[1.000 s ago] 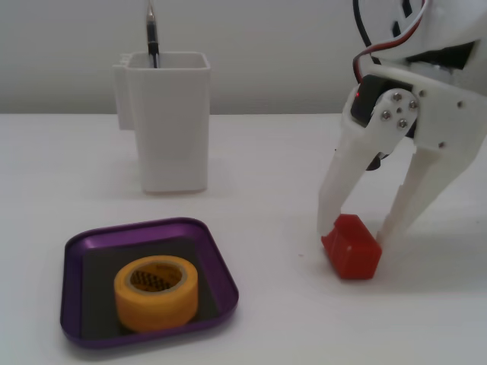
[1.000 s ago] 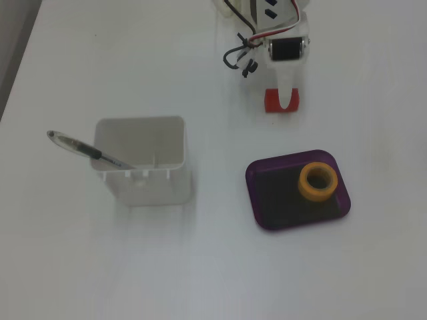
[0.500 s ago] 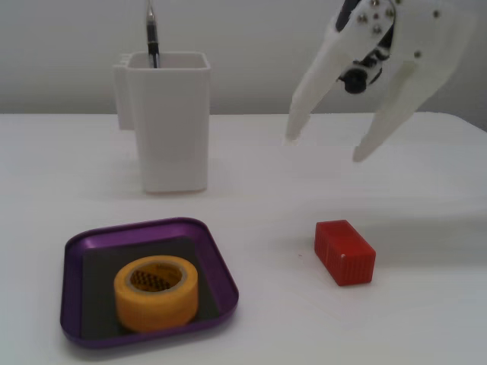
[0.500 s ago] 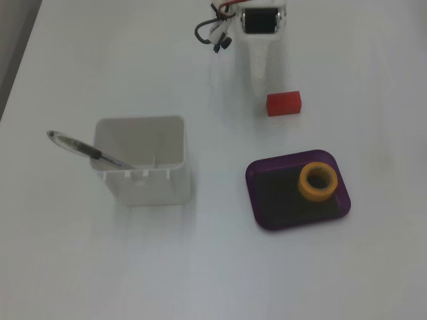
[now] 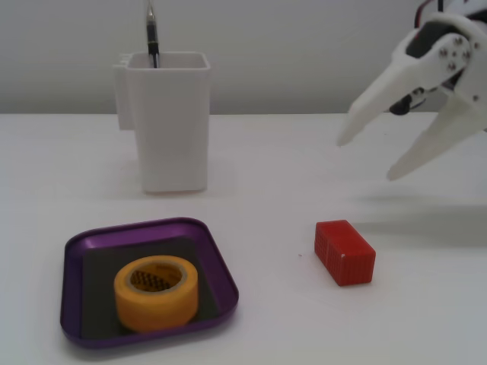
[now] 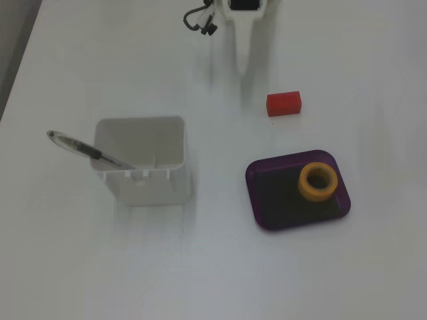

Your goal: Remove the cube from the box.

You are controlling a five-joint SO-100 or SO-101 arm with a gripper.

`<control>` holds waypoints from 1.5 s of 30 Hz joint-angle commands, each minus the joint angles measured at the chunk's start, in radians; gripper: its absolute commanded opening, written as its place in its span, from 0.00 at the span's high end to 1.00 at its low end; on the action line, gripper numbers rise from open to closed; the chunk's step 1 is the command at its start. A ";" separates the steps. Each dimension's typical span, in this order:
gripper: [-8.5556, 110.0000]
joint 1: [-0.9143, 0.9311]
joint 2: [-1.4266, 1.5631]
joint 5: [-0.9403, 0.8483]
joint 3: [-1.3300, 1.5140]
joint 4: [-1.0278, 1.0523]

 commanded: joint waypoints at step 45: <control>0.92 0.003 0.302 0.089 0.259 0.103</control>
